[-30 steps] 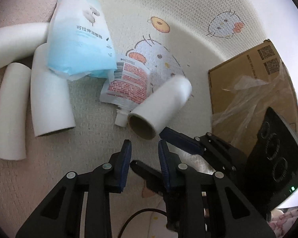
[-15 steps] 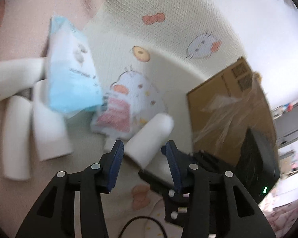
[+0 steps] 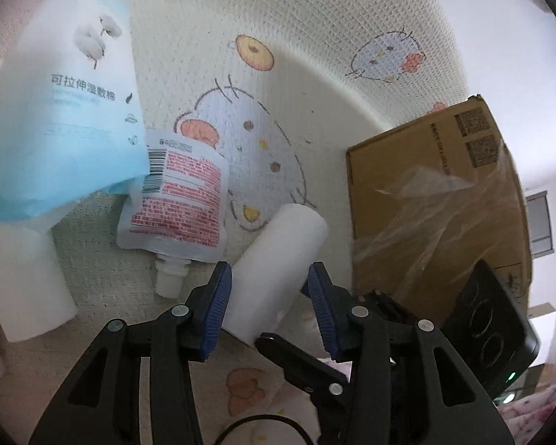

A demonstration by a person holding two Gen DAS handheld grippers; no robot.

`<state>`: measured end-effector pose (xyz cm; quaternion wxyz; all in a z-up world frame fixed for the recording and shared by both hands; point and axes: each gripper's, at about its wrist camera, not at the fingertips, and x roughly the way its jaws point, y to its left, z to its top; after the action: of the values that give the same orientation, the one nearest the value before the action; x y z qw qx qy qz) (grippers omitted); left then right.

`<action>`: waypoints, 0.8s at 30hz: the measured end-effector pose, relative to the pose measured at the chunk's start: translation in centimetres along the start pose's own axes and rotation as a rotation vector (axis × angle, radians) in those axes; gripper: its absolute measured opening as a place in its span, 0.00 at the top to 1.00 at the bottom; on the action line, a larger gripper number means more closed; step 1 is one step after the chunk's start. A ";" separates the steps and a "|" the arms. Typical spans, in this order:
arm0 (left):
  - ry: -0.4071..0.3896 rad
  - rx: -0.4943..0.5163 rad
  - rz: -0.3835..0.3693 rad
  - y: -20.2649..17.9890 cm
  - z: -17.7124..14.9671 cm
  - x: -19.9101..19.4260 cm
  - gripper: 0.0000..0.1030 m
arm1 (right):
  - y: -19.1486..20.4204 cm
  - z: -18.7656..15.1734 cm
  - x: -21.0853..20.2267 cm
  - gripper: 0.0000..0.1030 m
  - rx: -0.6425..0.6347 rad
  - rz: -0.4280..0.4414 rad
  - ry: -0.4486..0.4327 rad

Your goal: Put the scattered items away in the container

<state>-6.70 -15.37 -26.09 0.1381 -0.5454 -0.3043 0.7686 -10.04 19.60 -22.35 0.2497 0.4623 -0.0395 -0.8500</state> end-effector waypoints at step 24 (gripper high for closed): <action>-0.103 -0.156 0.195 2.1 -7.2 -6.9 0.72 | 8.2 -0.9 0.8 0.43 -0.378 0.267 -0.011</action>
<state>2.72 -18.48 -23.75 0.0043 -0.5411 -0.3155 0.7795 -6.47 12.21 -21.00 0.4417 0.3932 0.0585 -0.8043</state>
